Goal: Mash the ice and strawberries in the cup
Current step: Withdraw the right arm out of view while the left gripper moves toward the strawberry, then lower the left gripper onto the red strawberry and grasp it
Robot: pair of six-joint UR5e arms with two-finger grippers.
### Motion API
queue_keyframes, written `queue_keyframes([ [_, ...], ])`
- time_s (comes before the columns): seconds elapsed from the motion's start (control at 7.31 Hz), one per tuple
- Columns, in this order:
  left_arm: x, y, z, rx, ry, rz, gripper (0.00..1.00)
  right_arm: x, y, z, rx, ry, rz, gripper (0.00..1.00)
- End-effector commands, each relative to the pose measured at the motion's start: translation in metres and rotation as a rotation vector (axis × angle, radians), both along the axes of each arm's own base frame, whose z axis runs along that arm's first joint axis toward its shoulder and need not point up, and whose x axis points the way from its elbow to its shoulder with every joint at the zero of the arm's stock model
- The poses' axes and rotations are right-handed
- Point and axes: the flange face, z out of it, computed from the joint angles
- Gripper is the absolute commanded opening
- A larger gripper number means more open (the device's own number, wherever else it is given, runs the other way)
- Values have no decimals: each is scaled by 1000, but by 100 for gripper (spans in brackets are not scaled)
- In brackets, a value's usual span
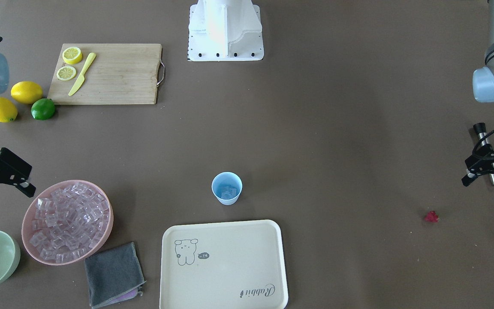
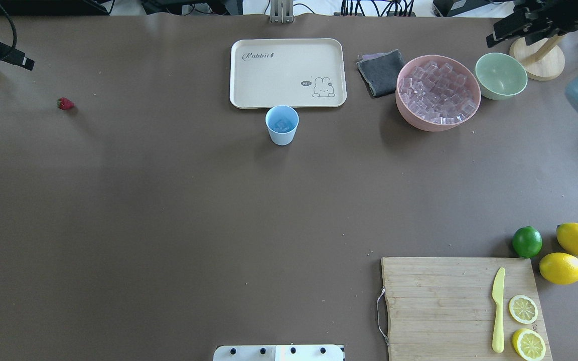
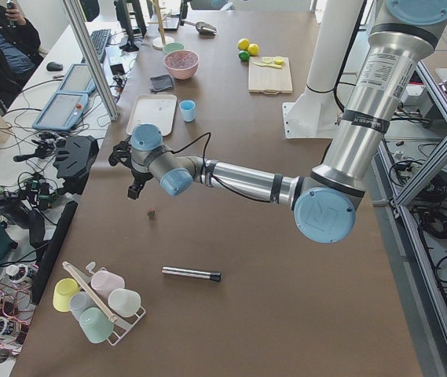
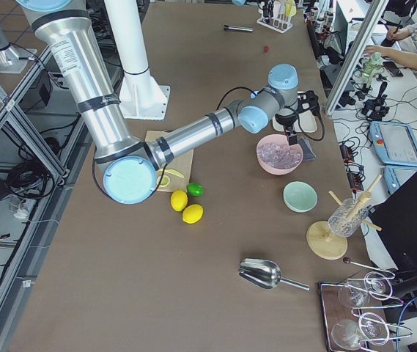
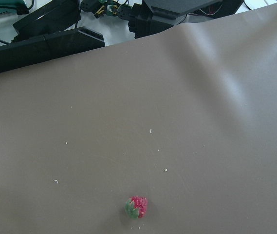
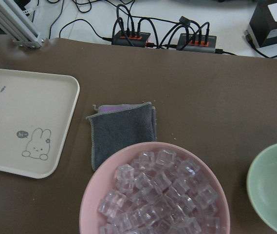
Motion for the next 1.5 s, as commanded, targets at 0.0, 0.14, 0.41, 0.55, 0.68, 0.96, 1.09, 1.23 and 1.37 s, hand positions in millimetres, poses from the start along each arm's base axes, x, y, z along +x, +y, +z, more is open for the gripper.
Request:
queue_keyframes([
  [0.0, 23, -6, 28, -56, -22, 32, 98, 52, 24, 35, -19, -6, 15, 100],
  [0.14, 36, -2, 28, -56, -23, 52, 98, 61, 28, 49, -3, 15, 1, 100],
  [0.41, 54, 0, 39, -61, -55, 69, 98, 93, 44, 89, 52, 76, -36, 100],
  [0.55, 64, 0, 51, -72, -75, 76, 98, 102, 51, 101, 52, 88, -38, 100],
  [0.68, 68, -8, 53, -86, -81, 75, 98, 107, 53, 100, 57, 89, -33, 100],
  [0.96, 75, -25, 61, -99, -114, 60, 97, 114, 59, 113, 59, 102, -41, 100],
  [1.09, 81, -37, 68, -126, -124, 58, 97, 120, 59, 113, 59, 103, -32, 100],
  [1.23, 89, -37, 69, -135, -125, 64, 97, 121, 62, 118, 49, 104, -32, 100],
  [1.37, 97, -39, 69, -136, -136, 65, 97, 123, 63, 119, 49, 104, -27, 100],
])
